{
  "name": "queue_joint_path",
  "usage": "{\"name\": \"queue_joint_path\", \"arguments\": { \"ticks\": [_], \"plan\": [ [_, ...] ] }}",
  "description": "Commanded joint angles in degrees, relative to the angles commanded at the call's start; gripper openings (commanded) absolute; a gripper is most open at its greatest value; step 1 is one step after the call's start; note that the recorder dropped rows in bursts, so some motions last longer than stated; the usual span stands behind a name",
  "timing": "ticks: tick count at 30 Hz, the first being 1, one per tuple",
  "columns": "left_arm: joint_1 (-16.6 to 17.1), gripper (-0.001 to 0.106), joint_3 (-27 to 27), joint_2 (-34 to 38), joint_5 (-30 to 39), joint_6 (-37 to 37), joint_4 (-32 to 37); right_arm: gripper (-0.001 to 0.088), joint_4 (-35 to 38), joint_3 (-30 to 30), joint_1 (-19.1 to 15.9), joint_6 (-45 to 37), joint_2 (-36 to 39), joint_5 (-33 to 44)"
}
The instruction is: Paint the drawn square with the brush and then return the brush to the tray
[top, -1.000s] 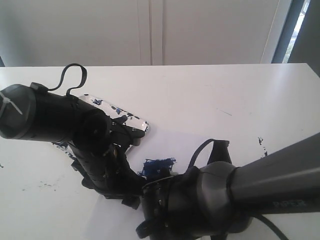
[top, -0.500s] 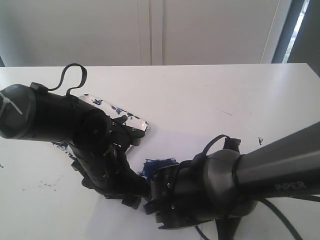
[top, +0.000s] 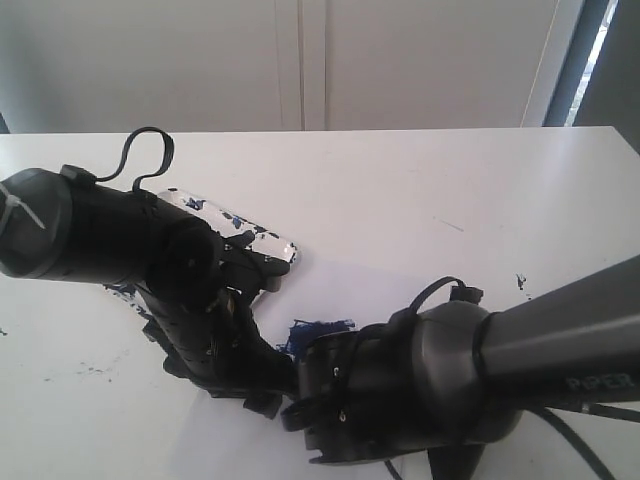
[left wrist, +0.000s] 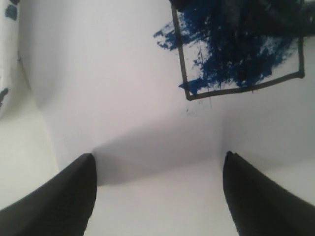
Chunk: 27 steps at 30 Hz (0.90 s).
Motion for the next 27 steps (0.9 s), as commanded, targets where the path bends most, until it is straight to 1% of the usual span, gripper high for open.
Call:
{"name": "queue_joint_path", "arguments": {
  "ticks": [2,6,12,16,19,27],
  "plan": [
    [0.0,0.075,0.0,0.0,0.1,0.0,0.0,0.0,0.4,0.0,0.5,-0.2,-0.1,0.0],
    [0.0,0.075,0.0,0.0,0.1,0.0,0.0,0.0,1.2,0.1,0.5,-0.9,-0.1,0.0],
    [0.0,0.075,0.0,0.0,0.6,0.0,0.0,0.0,-0.3,1.8,0.4,-1.2,-0.1,0.0],
    [0.0,0.075,0.0,0.0,0.8,0.0,0.0,0.0,-0.8,2.7,-0.9,-0.8,0.0,0.0],
    [0.0,0.075,0.0,0.0,0.8,0.0,0.0,0.0,-2.0,2.7,-2.3,0.9,0.0,0.0],
    [0.0,0.075,0.0,0.0,0.8,0.0,0.0,0.0,-3.6,2.6,-4.6,1.1,0.3,0.0]
  ]
}}
